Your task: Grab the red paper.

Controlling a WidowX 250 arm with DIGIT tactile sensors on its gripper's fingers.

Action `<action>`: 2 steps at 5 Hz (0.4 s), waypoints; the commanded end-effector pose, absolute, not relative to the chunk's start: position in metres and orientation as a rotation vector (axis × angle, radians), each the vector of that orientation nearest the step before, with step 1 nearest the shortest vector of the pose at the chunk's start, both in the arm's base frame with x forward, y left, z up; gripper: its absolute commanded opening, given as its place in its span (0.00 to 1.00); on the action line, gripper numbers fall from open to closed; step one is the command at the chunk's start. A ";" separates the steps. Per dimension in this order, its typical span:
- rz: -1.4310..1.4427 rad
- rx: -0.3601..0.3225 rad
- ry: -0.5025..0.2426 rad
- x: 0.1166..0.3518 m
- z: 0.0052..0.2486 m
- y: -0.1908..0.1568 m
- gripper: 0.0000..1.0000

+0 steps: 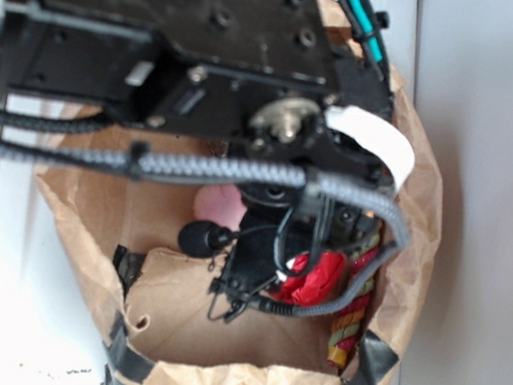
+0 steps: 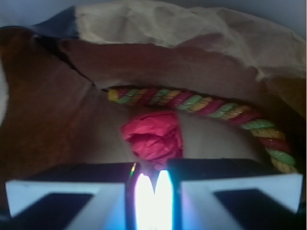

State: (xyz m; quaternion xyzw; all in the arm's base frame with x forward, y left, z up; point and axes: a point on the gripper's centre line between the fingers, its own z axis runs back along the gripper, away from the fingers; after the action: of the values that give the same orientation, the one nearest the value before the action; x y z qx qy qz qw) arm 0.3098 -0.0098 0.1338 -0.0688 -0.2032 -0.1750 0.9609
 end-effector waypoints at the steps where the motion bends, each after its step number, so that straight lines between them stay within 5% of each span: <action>1: -0.397 -0.116 -0.466 0.309 0.139 -0.042 1.00; 2: -0.367 -0.137 -0.465 0.310 0.136 -0.047 1.00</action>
State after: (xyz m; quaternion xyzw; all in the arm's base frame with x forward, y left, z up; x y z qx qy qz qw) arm 0.3094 -0.0418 0.1250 -0.0677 -0.2123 -0.1737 0.9593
